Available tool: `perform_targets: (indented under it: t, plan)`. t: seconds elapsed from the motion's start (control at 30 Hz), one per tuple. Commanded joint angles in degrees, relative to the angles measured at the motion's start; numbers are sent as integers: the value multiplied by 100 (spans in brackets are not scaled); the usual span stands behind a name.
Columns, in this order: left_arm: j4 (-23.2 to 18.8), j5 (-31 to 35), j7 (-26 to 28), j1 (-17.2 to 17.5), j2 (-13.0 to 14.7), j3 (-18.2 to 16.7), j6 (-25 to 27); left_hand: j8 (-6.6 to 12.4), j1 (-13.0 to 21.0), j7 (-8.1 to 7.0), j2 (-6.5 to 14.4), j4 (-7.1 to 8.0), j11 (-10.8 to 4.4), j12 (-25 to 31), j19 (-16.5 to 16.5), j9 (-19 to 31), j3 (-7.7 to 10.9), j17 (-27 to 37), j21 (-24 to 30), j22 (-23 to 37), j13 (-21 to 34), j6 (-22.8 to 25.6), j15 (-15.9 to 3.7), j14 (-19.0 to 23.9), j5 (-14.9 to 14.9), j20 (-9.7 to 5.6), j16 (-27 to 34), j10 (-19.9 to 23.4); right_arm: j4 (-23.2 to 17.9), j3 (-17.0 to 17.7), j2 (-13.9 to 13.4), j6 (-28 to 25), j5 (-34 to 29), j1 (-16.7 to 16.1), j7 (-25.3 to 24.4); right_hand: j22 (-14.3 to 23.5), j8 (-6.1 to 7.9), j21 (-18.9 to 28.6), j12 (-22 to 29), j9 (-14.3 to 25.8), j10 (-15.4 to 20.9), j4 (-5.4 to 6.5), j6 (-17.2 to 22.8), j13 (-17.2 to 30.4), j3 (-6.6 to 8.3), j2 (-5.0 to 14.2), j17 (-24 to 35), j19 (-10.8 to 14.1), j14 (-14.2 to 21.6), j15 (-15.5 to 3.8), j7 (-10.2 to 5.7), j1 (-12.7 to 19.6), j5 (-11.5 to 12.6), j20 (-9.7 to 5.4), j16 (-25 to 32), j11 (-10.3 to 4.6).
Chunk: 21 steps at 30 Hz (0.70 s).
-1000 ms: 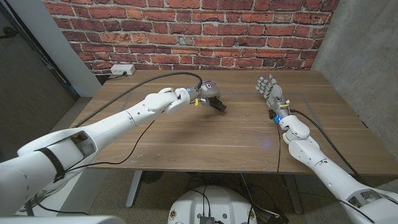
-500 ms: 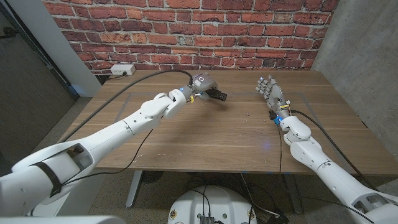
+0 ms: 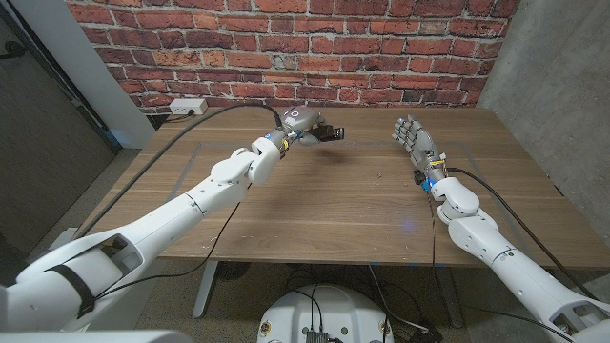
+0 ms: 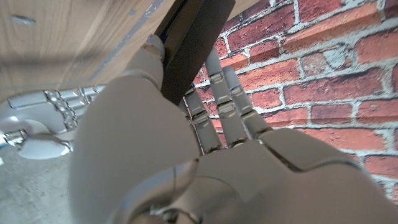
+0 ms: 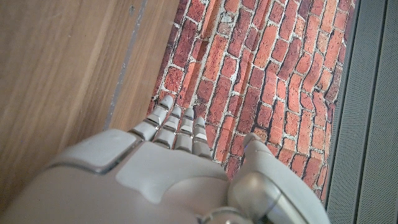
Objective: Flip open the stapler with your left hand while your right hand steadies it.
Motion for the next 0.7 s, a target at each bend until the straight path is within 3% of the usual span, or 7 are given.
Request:
perform_targets:
  t: [0.03, 0.4, 0.43, 0.47, 0.7]
  plan:
    - [4, -1567, -167, 232, -199, -448, 76, 9, 342, 501, 400, 7, -80, 2, -4, 36, 53, 554, 61, 32, 314, 596, -1366, 863, 21, 10, -16, 679, -249, -31, -158, -161, -208, -79, -212, 17, 42, -2, 27, 12, 66, -123, 118, 15, 34, -1, 16, 150, 143, 0, -8, 167, -12, -180, 44, 15]
    - [235, -3061, -1011, -12, -292, -588, 108, -11, 351, 534, 388, 5, -82, -25, -40, 60, 65, 573, 130, 42, 347, 576, -1365, 881, 6, 35, -58, 673, -304, -71, -251, -177, -391, -58, -254, 20, 61, -15, 13, 16, 73, -299, 255, 16, 80, -6, 16, 237, 254, 0, -2, 372, -40, -166, 37, 24]
    - [265, -3143, -1091, -57, -290, -570, 105, -12, 352, 544, 388, 4, -75, -28, -47, 63, 66, 574, 133, 42, 349, 574, -1365, 882, 6, 38, -61, 670, -295, -77, -254, -164, -407, -51, -246, 20, 46, -54, 123, 18, 422, -438, 273, 28, 96, -46, 17, 243, 283, 11, -1, 521, -64, -170, 22, 82]
    - [293, -3238, -1220, -123, -286, -547, 129, -12, 353, 547, 389, 6, -79, -31, -56, 68, 69, 577, 144, 44, 355, 576, -1363, 884, 4, 39, -69, 673, -282, -82, -255, -151, -413, -40, -228, 25, 34, -72, 102, 22, 411, -493, 283, 28, 87, -60, 23, 256, 268, 0, -6, 577, -79, -169, 4, 62]
    - [583, -3778, -1978, -596, -305, -358, 181, -21, 373, 576, 384, -2, -51, -53, -102, 90, 85, 589, 193, 52, 384, 570, -1362, 885, -4, 52, -107, 663, -292, -124, -306, -154, -542, 4, -229, 28, 36, -96, 104, 24, 456, -553, 322, 26, 104, -36, 22, 254, 273, -24, -48, 667, -86, -193, -4, 27]
